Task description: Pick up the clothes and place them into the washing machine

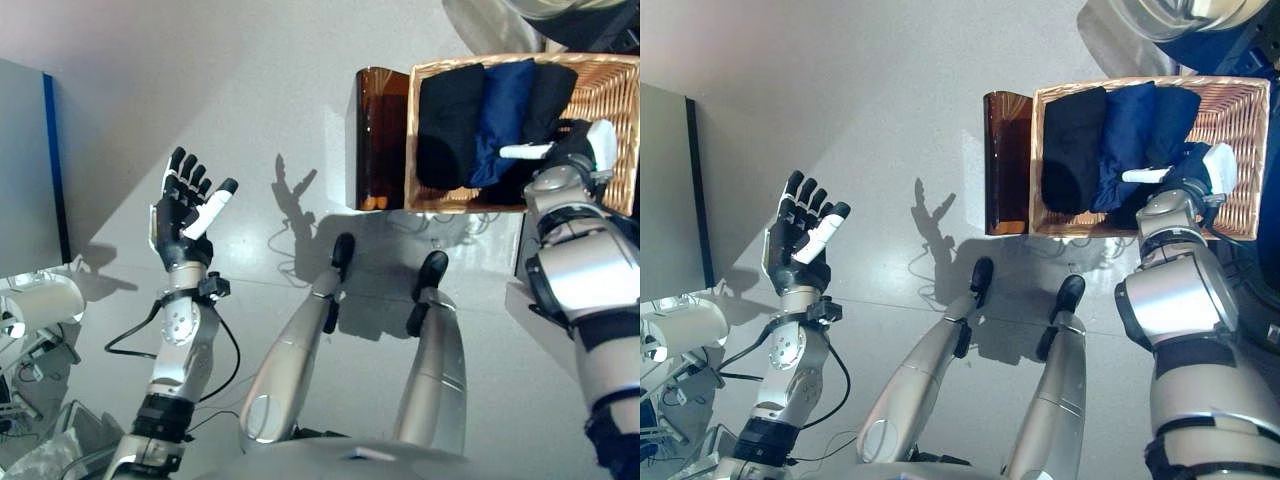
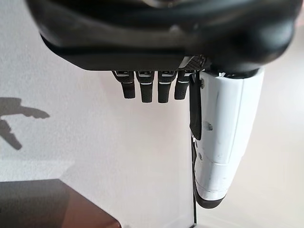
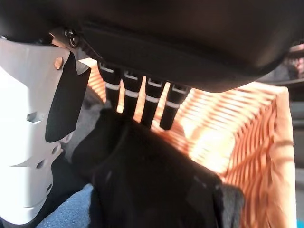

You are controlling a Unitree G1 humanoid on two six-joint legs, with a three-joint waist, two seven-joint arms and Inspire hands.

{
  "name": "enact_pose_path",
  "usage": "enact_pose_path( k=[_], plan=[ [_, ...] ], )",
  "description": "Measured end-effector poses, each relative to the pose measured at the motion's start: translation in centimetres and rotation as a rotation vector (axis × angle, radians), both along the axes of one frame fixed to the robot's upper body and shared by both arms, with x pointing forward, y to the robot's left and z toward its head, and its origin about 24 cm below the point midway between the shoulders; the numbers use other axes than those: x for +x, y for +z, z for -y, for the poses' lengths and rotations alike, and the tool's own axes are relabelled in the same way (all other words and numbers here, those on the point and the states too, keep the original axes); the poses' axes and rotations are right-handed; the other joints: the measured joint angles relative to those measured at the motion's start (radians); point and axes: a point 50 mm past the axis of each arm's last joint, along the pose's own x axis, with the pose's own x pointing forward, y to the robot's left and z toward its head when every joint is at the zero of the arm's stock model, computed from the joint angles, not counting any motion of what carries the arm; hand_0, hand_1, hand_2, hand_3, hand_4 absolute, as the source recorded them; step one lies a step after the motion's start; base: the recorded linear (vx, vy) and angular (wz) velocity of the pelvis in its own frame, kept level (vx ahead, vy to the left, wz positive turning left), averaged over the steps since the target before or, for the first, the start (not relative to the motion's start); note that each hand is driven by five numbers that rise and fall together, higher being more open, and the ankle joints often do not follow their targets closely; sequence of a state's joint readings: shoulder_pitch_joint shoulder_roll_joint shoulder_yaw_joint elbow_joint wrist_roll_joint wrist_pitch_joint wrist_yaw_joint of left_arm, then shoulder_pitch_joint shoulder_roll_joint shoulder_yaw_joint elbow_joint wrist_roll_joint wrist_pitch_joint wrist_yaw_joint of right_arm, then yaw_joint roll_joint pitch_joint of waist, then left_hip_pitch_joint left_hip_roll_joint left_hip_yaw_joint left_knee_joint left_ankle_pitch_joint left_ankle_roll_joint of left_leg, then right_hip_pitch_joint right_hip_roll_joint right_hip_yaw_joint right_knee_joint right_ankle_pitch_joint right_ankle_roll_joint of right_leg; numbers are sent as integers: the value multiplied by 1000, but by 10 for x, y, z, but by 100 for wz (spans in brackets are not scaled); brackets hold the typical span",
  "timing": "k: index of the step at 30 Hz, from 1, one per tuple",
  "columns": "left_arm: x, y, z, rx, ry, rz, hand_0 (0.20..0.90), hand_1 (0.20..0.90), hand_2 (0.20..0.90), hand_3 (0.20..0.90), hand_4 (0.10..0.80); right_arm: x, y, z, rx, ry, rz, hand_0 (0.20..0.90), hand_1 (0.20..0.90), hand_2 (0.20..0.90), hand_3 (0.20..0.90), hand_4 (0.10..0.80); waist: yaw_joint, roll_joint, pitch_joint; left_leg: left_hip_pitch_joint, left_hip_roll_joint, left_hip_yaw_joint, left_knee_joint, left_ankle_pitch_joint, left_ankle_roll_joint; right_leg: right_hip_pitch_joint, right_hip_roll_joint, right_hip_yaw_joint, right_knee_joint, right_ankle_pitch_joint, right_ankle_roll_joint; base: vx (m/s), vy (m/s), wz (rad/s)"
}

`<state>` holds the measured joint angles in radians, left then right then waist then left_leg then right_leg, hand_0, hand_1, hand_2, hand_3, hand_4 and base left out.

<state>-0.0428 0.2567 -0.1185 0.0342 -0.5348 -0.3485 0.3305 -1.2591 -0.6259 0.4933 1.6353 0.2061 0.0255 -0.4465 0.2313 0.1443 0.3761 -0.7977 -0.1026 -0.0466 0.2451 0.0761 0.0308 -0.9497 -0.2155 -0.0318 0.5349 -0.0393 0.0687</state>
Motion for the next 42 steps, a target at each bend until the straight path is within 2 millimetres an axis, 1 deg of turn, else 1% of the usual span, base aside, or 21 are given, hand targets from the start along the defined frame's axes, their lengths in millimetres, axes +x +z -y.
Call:
enact_pose_path(
  k=[2, 4, 5, 6, 8, 10, 13, 15, 20, 21, 24, 30, 33, 36, 37, 38, 42],
  plan=[
    [0, 1, 0, 11, 3, 4, 900, 900, 900, 900, 800, 3, 4, -5, -30, 6, 3, 900, 900, 900, 900, 800, 0, 12, 0, -4, -1, 0, 0, 1, 1, -5, -1, 2, 4, 0, 1, 0, 0, 0],
    [0, 2, 1, 19, 4, 7, 900, 900, 900, 900, 800, 3, 4, -5, -30, 6, 4, 900, 900, 900, 900, 800, 1, 22, -3, -3, -1, -1, 0, 3, -1, -5, -1, 2, 6, 0, 1, 0, 0, 0],
    [0, 3, 1, 23, 4, 13, 900, 900, 900, 900, 800, 5, 3, -9, -28, 17, 1, 900, 900, 900, 900, 800, 3, 29, -3, -3, 0, -3, 0, 5, -3, -5, 0, 0, 7, 0, 1, 0, 0, 0],
    [0, 4, 1, 23, 4, 16, 900, 900, 900, 900, 800, 5, 4, -8, -29, 15, 3, 900, 900, 900, 900, 800, 2, 30, -3, -3, 1, -3, 0, 6, -4, -5, 0, -1, 8, -1, 1, 0, 0, 0],
    [0, 8, 3, 21, -2, 36, 900, 900, 900, 900, 800, 7, 1, -14, -25, 28, -4, 900, 900, 900, 900, 800, 3, 33, -5, -2, 1, -7, 0, 9, -8, -4, -1, -5, 15, -3, -4, 8, -17, 3],
    [-1, 11, 3, 21, -6, 47, 900, 900, 900, 900, 800, 7, 0, -14, -25, 22, -15, 900, 900, 900, 900, 800, 4, 35, -6, -1, 1, -16, 0, 11, -11, -3, -2, -8, 20, -7, -7, 9, -24, 10],
    [-1, 13, 3, 20, -5, 58, 900, 900, 900, 900, 800, 5, -1, -12, -20, 12, -22, 900, 900, 900, 900, 800, 9, 36, -6, 2, 0, -29, 0, 19, -22, -2, -6, -21, 46, -20, -13, 9, -42, 16],
    [-1, 13, 3, 20, -5, 60, 900, 900, 900, 900, 800, 5, -1, -11, -19, 11, -23, 900, 900, 900, 900, 800, 10, 36, -7, 2, 0, -40, 0, 22, -27, -2, -15, -37, 58, -28, -21, 14, -21, 18],
    [0, 14, 4, 17, -7, 62, 900, 900, 900, 900, 800, 1, -4, -6, -5, -12, -36, 900, 900, 900, 900, 800, 31, 41, -10, 2, 0, -69, 0, 32, -43, 3, -15, -64, 71, -38, -35, 28, -10, 12],
    [0, 13, 4, 18, -8, 61, 900, 900, 900, 900, 800, 2, -5, -8, -3, -6, -37, 900, 900, 900, 900, 800, 34, 41, -10, 2, 1, -71, 0, 34, -44, 2, -15, -65, 71, -39, -36, 25, 4, 5],
    [-1, 13, 4, 18, -8, 60, 900, 900, 900, 900, 800, 3, -6, -10, 0, -1, -38, 900, 900, 900, 900, 800, 35, 43, -11, 2, 1, -72, 0, 36, -47, 3, -14, -65, 71, -39, -36, 0, 0, 0],
    [-1, 13, 4, 20, -15, 62, 900, 900, 900, 900, 800, 1, -9, -8, 5, -4, -57, 900, 900, 900, 900, 800, 39, 43, -12, 3, 0, -79, 15, 35, -44, 19, -14, -72, 69, -36, -33, 8, 6, 2],
    [0, 13, 5, 20, -17, 64, 900, 900, 900, 900, 800, -2, -11, -5, -68, -10, -133, 900, 900, 900, 900, 800, 52, 46, -14, 2, -1, -86, 17, 34, -44, 24, -17, -83, 69, -36, -32, 23, -5, 5],
    [0, 13, 4, 19, -16, 62, 900, 900, 900, 900, 800, -5, -13, -2, -97, -26, -178, 900, 900, 900, 900, 800, 60, 50, -16, 3, 0, -101, 19, 34, -45, 32, -18, -95, 65, -39, -35, 9, -7, 11],
    [-1, 13, 4, 20, -16, 59, 900, 900, 900, 900, 800, -5, -14, -2, -113, -25, -195, 425, 425, 425, 425, 461, 64, 50, -16, 1, -1, -101, 19, 34, -45, 33, -19, -95, 65, -42, -36, 21, -10, 9],
    [-1, 12, 5, 20, -17, 53, 900, 900, 900, 900, 800, -5, -15, -2, -153, -25, -227, 200, 200, 200, 200, 300, 65, 51, -17, 1, -3, -102, 23, 34, -45, 33, -21, -98, 70, -44, -40, 17, -6, 3],
    [1, 12, 6, 23, -24, 43, 900, 900, 900, 900, 800, -7, -14, 0, -228, -32, -285, 200, 200, 200, 200, 300, 63, 54, -20, -7, -13, -120, 32, 32, -49, 33, -30, -109, 74, -49, -39, 23, 2, 11]
  ],
)
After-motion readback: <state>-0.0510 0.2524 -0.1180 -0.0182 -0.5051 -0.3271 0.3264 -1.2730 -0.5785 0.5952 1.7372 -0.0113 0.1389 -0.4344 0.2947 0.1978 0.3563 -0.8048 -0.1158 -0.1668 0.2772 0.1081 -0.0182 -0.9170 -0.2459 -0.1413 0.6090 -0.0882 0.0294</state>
